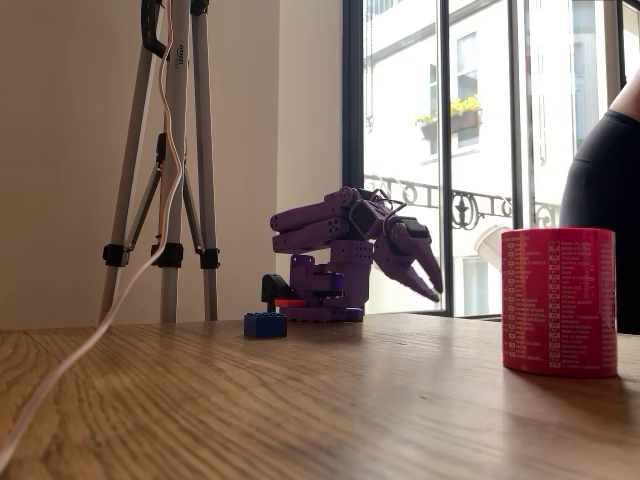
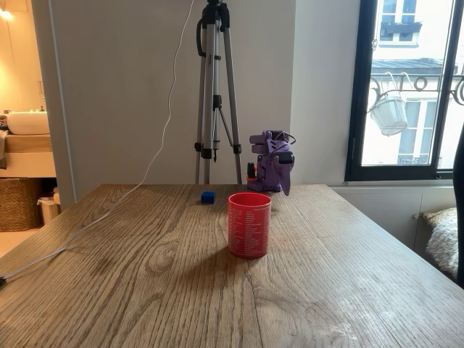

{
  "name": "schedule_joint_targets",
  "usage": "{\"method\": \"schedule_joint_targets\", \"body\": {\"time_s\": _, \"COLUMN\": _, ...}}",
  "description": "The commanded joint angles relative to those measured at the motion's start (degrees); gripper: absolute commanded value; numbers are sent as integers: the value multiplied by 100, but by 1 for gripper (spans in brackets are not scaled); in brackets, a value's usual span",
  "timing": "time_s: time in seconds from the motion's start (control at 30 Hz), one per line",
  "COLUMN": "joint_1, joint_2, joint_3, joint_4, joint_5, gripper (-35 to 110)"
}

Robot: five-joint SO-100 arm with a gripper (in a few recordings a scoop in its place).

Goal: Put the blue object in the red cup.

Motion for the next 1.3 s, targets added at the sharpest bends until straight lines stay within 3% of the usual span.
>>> {"method": "schedule_joint_targets", "body": {"time_s": 0.0, "joint_1": 264, "joint_2": -62, "joint_3": -1195, "joint_4": 536, "joint_5": -79, "gripper": 1}}
{"method": "schedule_joint_targets", "body": {"time_s": 0.27, "joint_1": 1063, "joint_2": -1354, "joint_3": -2672, "joint_4": 773, "joint_5": -501, "gripper": 1}}
{"method": "schedule_joint_targets", "body": {"time_s": 0.7, "joint_1": 2795, "joint_2": -6724, "joint_3": -7928, "joint_4": 1828, "joint_5": 1072, "gripper": 1}}
{"method": "schedule_joint_targets", "body": {"time_s": 0.97, "joint_1": 5546, "joint_2": -7928, "joint_3": -8121, "joint_4": 1283, "joint_5": 1793, "gripper": 1}}
{"method": "schedule_joint_targets", "body": {"time_s": 1.13, "joint_1": 6855, "joint_2": -7972, "joint_3": -8060, "joint_4": 1986, "joint_5": 2250, "gripper": 1}}
{"method": "schedule_joint_targets", "body": {"time_s": 1.27, "joint_1": 7128, "joint_2": -7770, "joint_3": -8024, "joint_4": 2821, "joint_5": 2760, "gripper": 1}}
